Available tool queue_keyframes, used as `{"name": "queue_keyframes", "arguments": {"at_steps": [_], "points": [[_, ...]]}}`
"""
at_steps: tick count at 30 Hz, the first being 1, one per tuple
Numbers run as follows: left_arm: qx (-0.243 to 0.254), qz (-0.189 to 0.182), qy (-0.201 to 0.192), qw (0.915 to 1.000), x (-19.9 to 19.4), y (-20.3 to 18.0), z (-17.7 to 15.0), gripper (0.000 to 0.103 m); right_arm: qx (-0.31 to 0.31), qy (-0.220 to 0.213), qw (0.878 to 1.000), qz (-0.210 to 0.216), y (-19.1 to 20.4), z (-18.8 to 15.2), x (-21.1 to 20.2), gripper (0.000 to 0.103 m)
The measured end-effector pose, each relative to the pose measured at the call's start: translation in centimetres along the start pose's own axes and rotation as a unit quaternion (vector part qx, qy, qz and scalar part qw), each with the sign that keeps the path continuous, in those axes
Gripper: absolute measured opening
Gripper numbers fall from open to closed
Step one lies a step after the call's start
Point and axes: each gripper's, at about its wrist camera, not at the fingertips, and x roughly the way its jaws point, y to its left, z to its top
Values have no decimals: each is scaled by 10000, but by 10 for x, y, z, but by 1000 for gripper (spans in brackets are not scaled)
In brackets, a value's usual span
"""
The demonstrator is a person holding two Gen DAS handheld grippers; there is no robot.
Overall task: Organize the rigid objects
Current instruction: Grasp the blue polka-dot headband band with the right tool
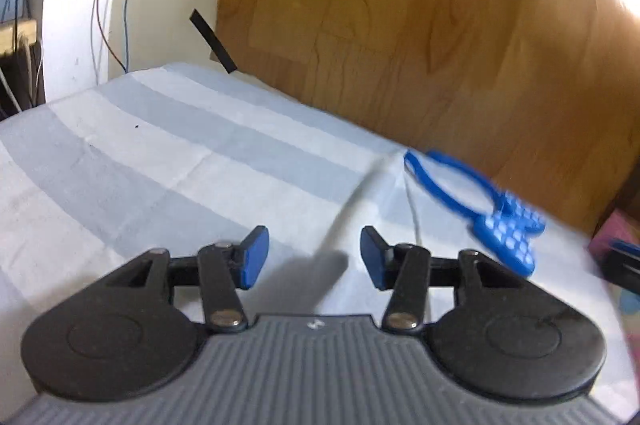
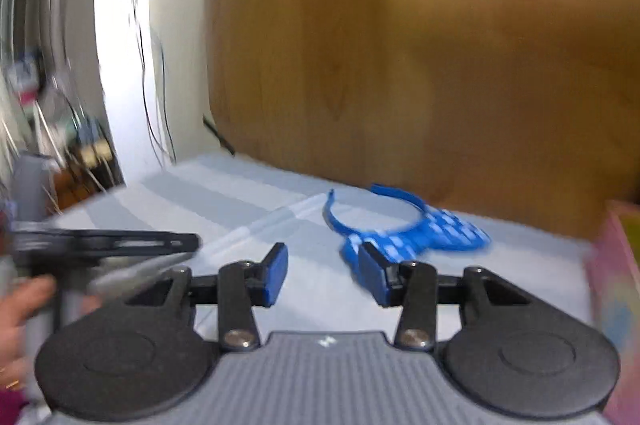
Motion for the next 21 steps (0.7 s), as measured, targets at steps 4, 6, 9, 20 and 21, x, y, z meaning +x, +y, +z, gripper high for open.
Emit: {"name": "queue_keyframes", "arguments": {"at_steps": [4,6,9,20,21], "points": [[52,-4,311,9995,9,2,4,53,-326,509,9980,-207,16,38,90,41],[124,-4,368,9992,7,1,6,53,-321,817,9954,-387,19,48,130,40],[-90,-155,381,9991,1,8,9,54,-536,1270,9892,-491,22,50,174,33],[-464,-392,166,9980,-8,25,10,60,-1884,1297,9689,943,34,-39,13,12],[-382,-625,127,9972,-11,21,9,62,-2105,1250,9634,1092,33,-54,-17,13]]}}
